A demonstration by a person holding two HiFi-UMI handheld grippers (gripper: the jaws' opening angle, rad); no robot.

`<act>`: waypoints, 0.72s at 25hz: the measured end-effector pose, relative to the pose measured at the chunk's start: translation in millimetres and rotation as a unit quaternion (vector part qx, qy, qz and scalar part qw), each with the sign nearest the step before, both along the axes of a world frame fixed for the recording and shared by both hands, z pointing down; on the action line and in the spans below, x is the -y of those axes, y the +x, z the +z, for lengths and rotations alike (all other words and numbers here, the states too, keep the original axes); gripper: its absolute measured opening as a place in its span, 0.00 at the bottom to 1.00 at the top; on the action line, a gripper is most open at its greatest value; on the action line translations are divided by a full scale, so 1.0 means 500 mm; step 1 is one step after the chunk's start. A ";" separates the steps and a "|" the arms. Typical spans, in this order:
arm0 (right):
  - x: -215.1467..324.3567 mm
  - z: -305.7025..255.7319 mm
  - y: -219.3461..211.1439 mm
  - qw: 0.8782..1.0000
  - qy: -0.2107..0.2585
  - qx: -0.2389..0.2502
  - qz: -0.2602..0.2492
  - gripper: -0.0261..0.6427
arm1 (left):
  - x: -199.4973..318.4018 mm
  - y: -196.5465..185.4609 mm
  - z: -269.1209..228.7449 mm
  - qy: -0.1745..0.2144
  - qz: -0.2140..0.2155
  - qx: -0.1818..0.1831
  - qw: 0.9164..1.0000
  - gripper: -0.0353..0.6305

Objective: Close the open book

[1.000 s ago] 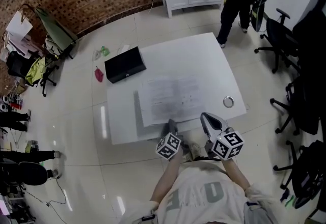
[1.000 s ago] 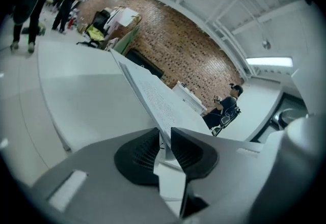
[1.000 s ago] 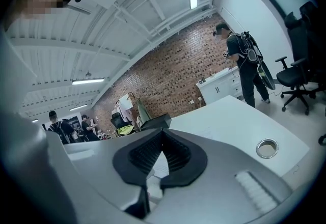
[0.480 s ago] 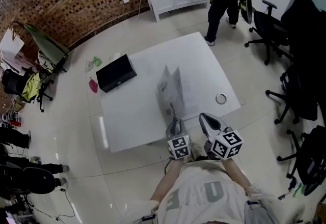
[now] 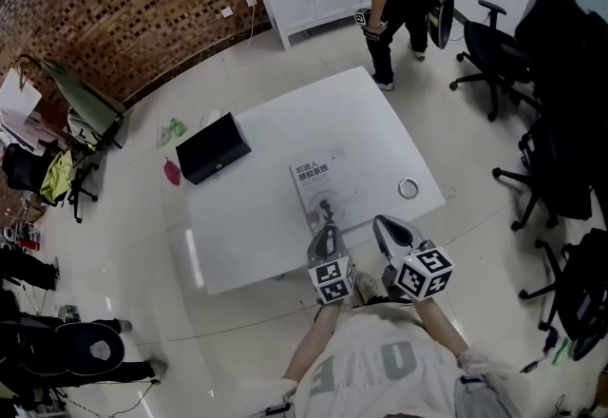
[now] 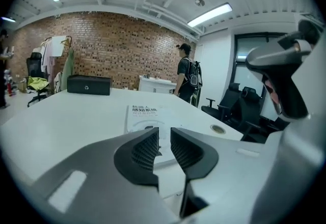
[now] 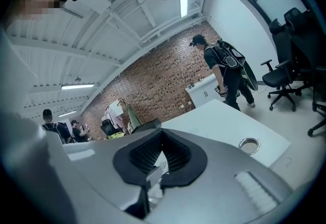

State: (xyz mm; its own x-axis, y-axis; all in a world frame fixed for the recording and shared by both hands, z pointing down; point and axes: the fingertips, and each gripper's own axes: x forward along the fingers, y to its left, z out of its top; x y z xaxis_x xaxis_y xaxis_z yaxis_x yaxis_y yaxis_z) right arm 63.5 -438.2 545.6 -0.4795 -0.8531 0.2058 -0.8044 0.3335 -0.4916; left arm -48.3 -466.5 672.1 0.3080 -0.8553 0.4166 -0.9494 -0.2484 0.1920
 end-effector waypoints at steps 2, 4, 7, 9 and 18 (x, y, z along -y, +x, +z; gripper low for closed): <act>0.007 -0.002 -0.009 1.000 0.003 0.000 -0.006 0.05 | 0.012 -0.030 -0.043 0.025 -0.028 -0.015 0.999 0.15; 0.022 -0.012 -0.019 1.000 0.013 -0.001 -0.011 0.05 | 0.032 -0.065 -0.104 0.062 -0.052 -0.023 0.996 0.07; 0.050 -0.047 -0.037 0.999 0.038 0.004 -0.016 0.05 | 0.053 -0.102 -0.223 0.135 -0.057 -0.023 0.989 0.07; 0.070 -0.085 -0.049 0.998 0.060 0.008 -0.022 0.05 | 0.059 -0.116 -0.311 0.182 -0.048 -0.017 0.982 0.07; 0.098 -0.169 -0.125 0.996 0.085 -0.018 -0.028 0.05 | 0.035 -0.178 -0.476 0.241 -0.031 -0.050 0.969 0.07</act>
State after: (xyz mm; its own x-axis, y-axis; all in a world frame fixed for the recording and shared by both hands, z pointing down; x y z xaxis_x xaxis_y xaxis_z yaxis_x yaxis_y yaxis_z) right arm 0.9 -487.1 461.3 -0.5221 -0.8492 0.0793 -0.7983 0.4539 -0.3957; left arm -137.5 -484.0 434.0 0.2676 -0.9613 -0.0657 -0.9482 -0.2748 0.1593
